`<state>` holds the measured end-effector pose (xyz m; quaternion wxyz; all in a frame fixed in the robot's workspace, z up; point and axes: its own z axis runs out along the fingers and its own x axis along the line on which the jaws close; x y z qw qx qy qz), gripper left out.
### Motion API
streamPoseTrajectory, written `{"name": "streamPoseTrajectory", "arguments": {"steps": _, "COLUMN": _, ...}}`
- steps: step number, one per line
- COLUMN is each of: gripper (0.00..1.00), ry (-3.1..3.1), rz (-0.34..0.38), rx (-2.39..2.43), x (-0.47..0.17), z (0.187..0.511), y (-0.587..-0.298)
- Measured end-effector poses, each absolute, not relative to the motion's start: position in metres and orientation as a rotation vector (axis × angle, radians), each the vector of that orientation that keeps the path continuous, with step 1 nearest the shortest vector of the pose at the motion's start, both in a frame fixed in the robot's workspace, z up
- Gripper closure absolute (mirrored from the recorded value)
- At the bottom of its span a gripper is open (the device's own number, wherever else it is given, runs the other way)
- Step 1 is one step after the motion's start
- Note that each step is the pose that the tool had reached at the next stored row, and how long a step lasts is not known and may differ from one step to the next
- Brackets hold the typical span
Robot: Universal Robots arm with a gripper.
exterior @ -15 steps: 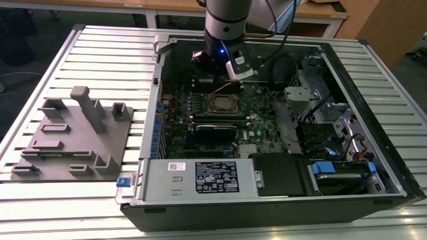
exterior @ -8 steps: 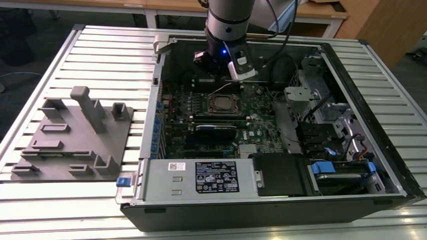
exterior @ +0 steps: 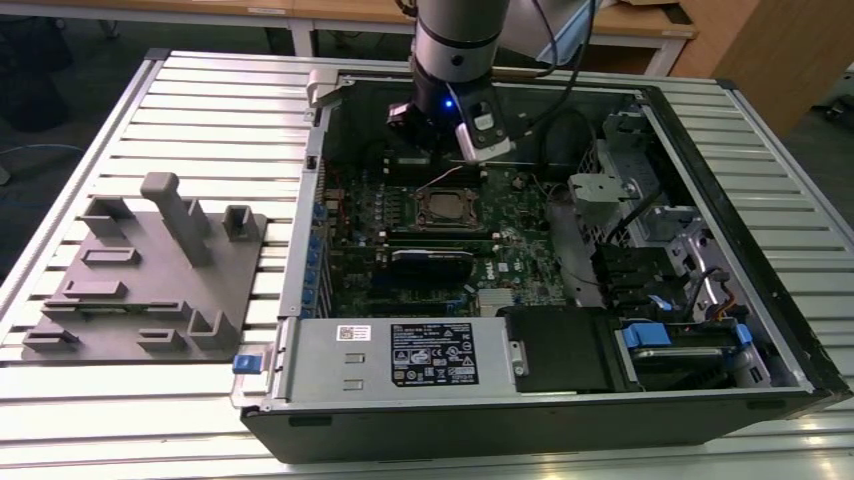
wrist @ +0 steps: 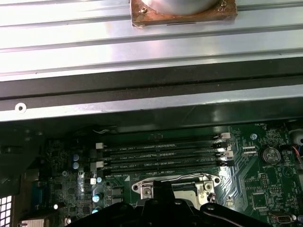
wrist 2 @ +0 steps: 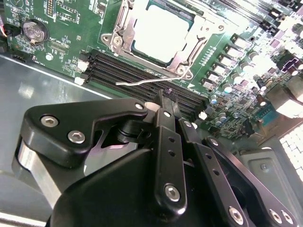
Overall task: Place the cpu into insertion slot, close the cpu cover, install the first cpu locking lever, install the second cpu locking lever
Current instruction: 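Install the first cpu locking lever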
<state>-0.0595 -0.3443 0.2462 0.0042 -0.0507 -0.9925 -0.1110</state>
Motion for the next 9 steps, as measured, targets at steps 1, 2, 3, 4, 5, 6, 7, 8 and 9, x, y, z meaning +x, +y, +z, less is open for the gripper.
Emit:
{"name": "streamPoseTrajectory", "arguments": {"steps": 1, "gripper": 0.9, "ry": -3.11, "rz": -0.347, "rx": -0.159, "x": -0.0595, "z": 0.2456, "y": -0.344}}
{"name": "streamPoseTrajectory", "arguments": {"steps": 2, "gripper": 0.9, "ry": -3.11, "rz": -0.348, "rx": -0.159, "x": -0.0594, "z": 0.2448, "y": -0.3437}}
{"name": "streamPoseTrajectory", "arguments": {"steps": 3, "gripper": 0.9, "ry": -3.11, "rz": -0.348, "rx": -0.159, "x": -0.0593, "z": 0.2439, "y": -0.3435}}
{"name": "streamPoseTrajectory", "arguments": {"steps": 4, "gripper": 0.9, "ry": -3.11, "rz": -0.348, "rx": -0.159, "x": -0.0591, "z": 0.2431, "y": -0.3432}}
{"name": "streamPoseTrajectory", "arguments": {"steps": 5, "gripper": 0.9, "ry": -3.11, "rz": -0.348, "rx": -0.159, "x": -0.059, "z": 0.2425, "y": -0.3431}}
{"name": "streamPoseTrajectory", "arguments": {"steps": 6, "gripper": 0.9, "ry": -3.11, "rz": -0.348, "rx": -0.159, "x": -0.0589, "z": 0.2419, "y": -0.3429}}
{"name": "streamPoseTrajectory", "arguments": {"steps": 7, "gripper": 0.9, "ry": -3.11, "rz": -0.347, "rx": -0.159, "x": -0.0589, "z": 0.2417, "y": -0.3428}}
{"name": "streamPoseTrajectory", "arguments": {"steps": 8, "gripper": 0.9, "ry": -3.11, "rz": -0.347, "rx": -0.159, "x": -0.0588, "z": 0.2414, "y": -0.3427}}
{"name": "streamPoseTrajectory", "arguments": {"steps": 9, "gripper": 0.9, "ry": -3.11, "rz": -0.347, "rx": -0.159, "x": -0.0589, "z": 0.2411, "y": -0.3421}}
